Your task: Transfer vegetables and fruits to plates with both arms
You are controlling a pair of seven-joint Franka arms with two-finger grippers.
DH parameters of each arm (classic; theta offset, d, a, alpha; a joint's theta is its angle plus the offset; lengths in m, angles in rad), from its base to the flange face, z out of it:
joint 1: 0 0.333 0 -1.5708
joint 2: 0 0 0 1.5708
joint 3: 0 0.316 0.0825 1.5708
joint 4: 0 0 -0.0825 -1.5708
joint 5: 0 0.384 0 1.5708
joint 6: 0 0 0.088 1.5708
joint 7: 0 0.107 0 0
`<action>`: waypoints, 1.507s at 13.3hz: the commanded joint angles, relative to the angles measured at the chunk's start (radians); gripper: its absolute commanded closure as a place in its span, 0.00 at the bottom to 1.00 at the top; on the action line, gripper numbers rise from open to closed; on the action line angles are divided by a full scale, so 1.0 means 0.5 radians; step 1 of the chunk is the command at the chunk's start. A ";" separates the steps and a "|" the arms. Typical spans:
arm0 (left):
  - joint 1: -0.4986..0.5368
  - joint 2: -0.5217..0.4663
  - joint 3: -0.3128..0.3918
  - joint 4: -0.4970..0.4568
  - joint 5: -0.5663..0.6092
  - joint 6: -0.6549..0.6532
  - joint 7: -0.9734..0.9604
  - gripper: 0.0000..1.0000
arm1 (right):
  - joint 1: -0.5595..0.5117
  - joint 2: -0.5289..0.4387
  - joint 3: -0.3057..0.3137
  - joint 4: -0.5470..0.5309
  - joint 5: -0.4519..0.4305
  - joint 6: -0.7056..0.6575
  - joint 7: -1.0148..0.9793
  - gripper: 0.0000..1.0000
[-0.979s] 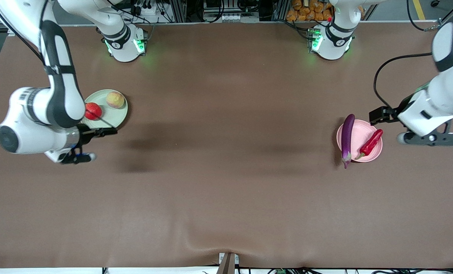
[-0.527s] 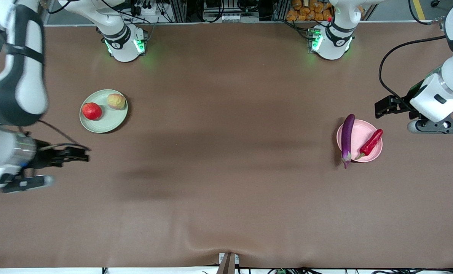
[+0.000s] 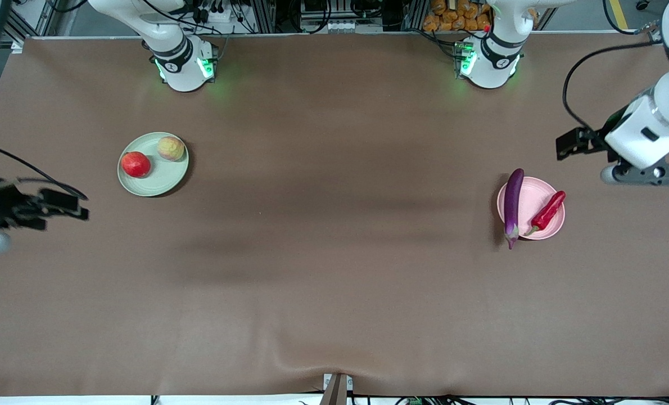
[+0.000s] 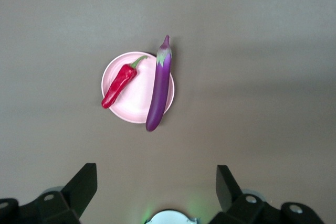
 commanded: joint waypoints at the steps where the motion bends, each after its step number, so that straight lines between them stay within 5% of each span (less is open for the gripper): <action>1: -0.047 -0.183 0.051 -0.096 0.004 -0.066 0.055 0.00 | -0.059 -0.185 0.110 -0.053 -0.100 -0.216 0.410 0.00; 4: -0.023 -0.227 0.048 -0.112 -0.005 -0.063 0.067 0.00 | -0.111 -0.475 0.333 -0.376 -0.373 -0.187 0.460 0.00; 6: -0.001 -0.227 0.051 -0.097 -0.011 -0.066 0.073 0.00 | -0.133 -0.775 0.349 -0.884 -0.373 0.107 0.464 0.00; 8: 0.002 -0.230 0.048 -0.100 -0.018 -0.069 0.055 0.00 | -0.127 -0.952 0.367 -1.156 -0.373 0.249 0.467 0.00; 20: 0.014 -0.242 0.008 -0.103 -0.033 -0.017 0.083 0.00 | -0.212 -0.811 0.361 -0.887 -0.422 0.237 0.436 0.00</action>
